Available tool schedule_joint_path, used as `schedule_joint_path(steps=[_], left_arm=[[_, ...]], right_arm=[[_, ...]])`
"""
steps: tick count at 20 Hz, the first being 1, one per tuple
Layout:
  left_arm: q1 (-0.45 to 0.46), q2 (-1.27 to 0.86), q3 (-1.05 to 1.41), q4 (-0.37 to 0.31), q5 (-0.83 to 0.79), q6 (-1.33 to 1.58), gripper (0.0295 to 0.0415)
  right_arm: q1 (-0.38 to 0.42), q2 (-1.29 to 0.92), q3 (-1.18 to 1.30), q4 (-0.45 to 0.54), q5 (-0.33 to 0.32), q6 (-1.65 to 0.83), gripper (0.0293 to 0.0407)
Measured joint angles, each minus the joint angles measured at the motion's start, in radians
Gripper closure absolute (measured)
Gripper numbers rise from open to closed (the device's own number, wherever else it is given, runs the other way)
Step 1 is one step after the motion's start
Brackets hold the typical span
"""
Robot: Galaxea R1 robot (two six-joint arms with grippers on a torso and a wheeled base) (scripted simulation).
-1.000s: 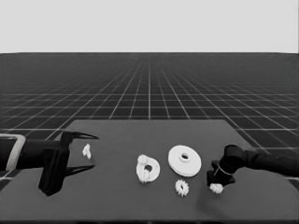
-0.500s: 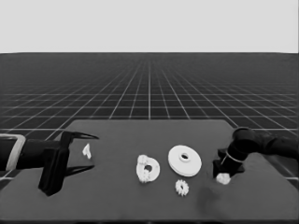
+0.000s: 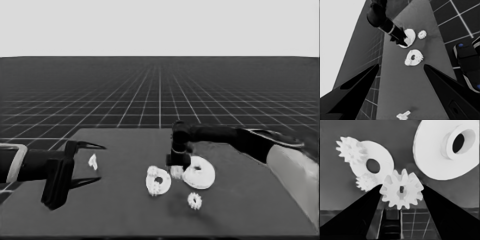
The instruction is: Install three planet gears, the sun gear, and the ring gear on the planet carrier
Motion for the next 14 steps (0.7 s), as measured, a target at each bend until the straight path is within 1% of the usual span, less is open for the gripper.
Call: schedule_joint_path(steps=[2,6,7,8,9,14], left_arm=[[0.000,0.000,0.000,0.000,0.000,0.000,0.0326],[0.000,0.000,0.000,0.000,0.000,0.000,0.0326],[0.000,0.000,0.000,0.000,0.000,0.000,0.0326],[0.000,0.000,0.000,0.000,0.000,0.000,0.0326],[0.000,0.000,0.000,0.000,0.000,0.000,0.0326],[0.000,0.000,0.000,0.000,0.000,0.000,0.0326]], right_arm=[[0.001,0.085,-0.123,0.005,0.010,-0.049,0.0388],[0.000,0.123,-0.189,0.008,0.015,-0.077,0.0388],[-0.059,0.134,-0.223,-0.053,0.034,-0.098,0.0388],[-0.101,0.142,-0.251,-0.088,0.048,-0.114,0.0388],[-0.124,0.148,-0.271,-0.107,0.058,-0.126,0.0388],[-0.150,0.157,-0.301,-0.132,0.073,-0.142,0.0388]])
